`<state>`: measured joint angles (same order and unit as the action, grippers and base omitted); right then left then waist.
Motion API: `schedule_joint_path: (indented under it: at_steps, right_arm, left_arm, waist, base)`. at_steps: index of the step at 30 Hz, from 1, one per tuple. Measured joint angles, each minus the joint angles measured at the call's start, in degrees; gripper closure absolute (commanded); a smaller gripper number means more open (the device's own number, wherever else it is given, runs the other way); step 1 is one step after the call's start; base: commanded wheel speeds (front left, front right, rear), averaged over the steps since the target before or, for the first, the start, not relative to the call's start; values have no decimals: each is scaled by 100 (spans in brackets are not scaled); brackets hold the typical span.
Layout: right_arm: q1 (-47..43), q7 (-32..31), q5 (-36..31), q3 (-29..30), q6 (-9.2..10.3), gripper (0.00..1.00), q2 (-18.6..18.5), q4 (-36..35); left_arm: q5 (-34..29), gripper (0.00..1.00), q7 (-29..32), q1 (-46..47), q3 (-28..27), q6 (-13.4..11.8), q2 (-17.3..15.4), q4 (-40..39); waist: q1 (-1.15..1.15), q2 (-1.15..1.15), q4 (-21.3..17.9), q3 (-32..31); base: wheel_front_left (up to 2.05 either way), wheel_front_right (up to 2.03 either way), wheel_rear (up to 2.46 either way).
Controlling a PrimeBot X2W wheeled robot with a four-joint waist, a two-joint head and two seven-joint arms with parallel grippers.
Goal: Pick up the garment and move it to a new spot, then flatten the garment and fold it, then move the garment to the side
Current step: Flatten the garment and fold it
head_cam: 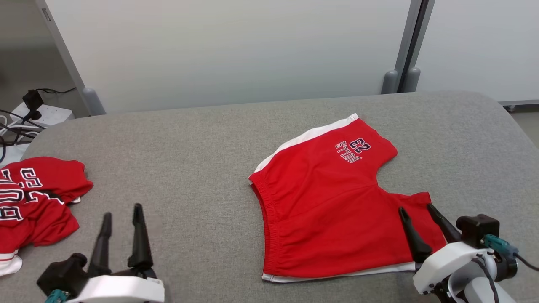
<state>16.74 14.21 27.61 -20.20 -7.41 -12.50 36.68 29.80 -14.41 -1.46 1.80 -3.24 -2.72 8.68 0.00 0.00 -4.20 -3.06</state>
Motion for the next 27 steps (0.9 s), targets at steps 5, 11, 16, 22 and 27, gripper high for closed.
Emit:
schedule_joint_path:
  at_steps: [5, 11, 16, 22, 27]
  right_arm:
    - [-444, 2, -468, 537, 0, 0, 214, -704]
    - [-967, 2, -689, 942, 0, 0, 469, -1510]
    - [-1245, 2, -614, 824, 2, 0, 458, -1583]
    - [-1498, 2, -422, 701, 2, 0, 422, -1579]
    - [-1509, 2, -359, 698, 2, 0, 425, -1646]
  left_arm:
    - [-847, 0, -2, -185, -79, -127, -1, -660]
    - [-1407, 0, -1, -486, 330, -469, 0, -737]
    - [-1637, 0, 0, -541, 639, -446, -7, -471]
    - [-1690, 0, 0, -691, 858, -379, -8, -109]
    - [-1656, 0, 0, -770, 939, -381, -10, -69]
  waist:
    - [0, 0, -26, -63]
    - [0, 0, -50, -152]
    - [0, 0, -32, -190]
    - [0, 0, -24, -202]
    - [0, 0, -34, -158]
  base:
    - [0, 0, 0]
    - [0, 0, 0]
    - [0, 0, 0]
    - [0, 0, 0]
    - [0, 0, 0]
